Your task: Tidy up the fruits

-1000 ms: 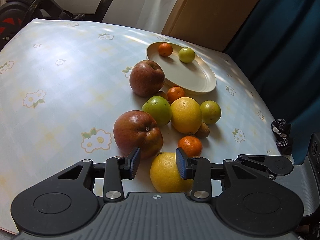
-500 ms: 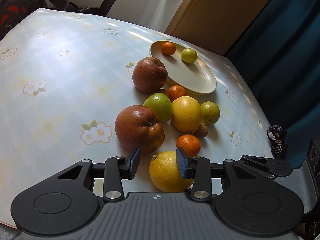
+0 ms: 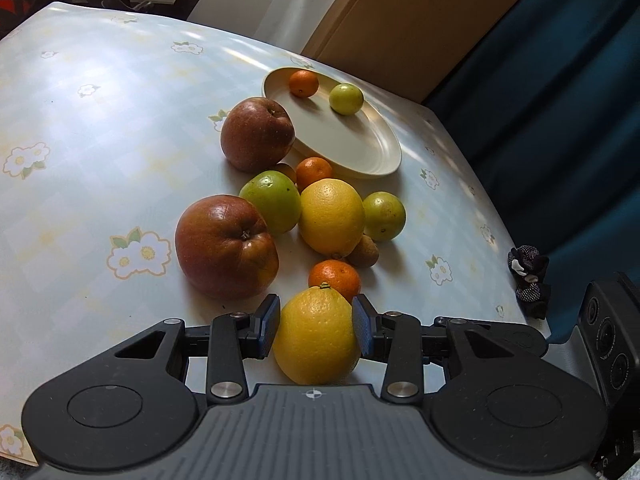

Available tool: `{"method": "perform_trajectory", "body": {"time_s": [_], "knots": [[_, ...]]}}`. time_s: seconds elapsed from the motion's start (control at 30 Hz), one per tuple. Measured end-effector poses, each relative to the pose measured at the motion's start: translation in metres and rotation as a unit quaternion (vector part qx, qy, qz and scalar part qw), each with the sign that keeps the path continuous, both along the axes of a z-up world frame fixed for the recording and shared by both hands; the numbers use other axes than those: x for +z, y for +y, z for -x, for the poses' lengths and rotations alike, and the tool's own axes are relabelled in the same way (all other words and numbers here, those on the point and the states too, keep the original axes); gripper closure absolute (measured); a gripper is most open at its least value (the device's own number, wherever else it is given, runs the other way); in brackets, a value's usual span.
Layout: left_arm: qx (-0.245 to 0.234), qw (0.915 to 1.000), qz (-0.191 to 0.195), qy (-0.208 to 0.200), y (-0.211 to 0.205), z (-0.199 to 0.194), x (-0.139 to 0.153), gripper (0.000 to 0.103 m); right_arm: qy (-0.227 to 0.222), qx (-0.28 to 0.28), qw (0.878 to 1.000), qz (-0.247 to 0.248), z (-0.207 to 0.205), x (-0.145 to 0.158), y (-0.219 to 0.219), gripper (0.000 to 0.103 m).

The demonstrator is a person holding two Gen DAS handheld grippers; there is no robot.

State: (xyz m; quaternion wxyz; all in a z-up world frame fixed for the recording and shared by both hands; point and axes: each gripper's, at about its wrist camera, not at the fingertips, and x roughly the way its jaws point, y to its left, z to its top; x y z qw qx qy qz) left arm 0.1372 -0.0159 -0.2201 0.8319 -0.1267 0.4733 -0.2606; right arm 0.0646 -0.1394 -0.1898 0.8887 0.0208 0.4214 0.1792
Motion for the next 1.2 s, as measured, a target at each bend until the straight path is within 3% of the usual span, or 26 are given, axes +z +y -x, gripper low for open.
{"method": "perform_trajectory", "body": {"time_s": [0.23, 0.47, 0.8, 0.9, 1.03, 1.2], "knots": [[0.008, 0.9999, 0.012, 0.009, 0.002, -0.005, -0.002, 0.061, -0.009, -0.008, 1.0, -0.02, -0.003, -0.003, -0.004, 0.057], [0.003, 0.9998, 0.009, 0.018, 0.0, -0.015, -0.002, 0.062, -0.021, 0.005, 1.0, 0.001, -0.003, -0.002, 0.002, 0.058], [0.0, 1.0, 0.0, -0.003, -0.005, -0.012, -0.004, 0.061, -0.015, -0.01, 0.999, -0.038, -0.009, -0.008, -0.007, 0.054], [0.004, 1.0, -0.001, -0.006, -0.005, -0.01, -0.003, 0.062, -0.015, -0.006, 1.0, -0.02, -0.009, -0.005, -0.002, 0.056], [0.007, 0.9995, 0.001, -0.03, -0.004, -0.004, 0.009, 0.062, -0.038, -0.002, 0.999, -0.017, -0.005, 0.006, -0.003, 0.056], [0.023, 0.9951, 0.005, -0.096, -0.009, 0.003, 0.039, 0.062, -0.08, 0.002, 0.997, -0.006, -0.012, 0.034, -0.005, 0.056]]}}
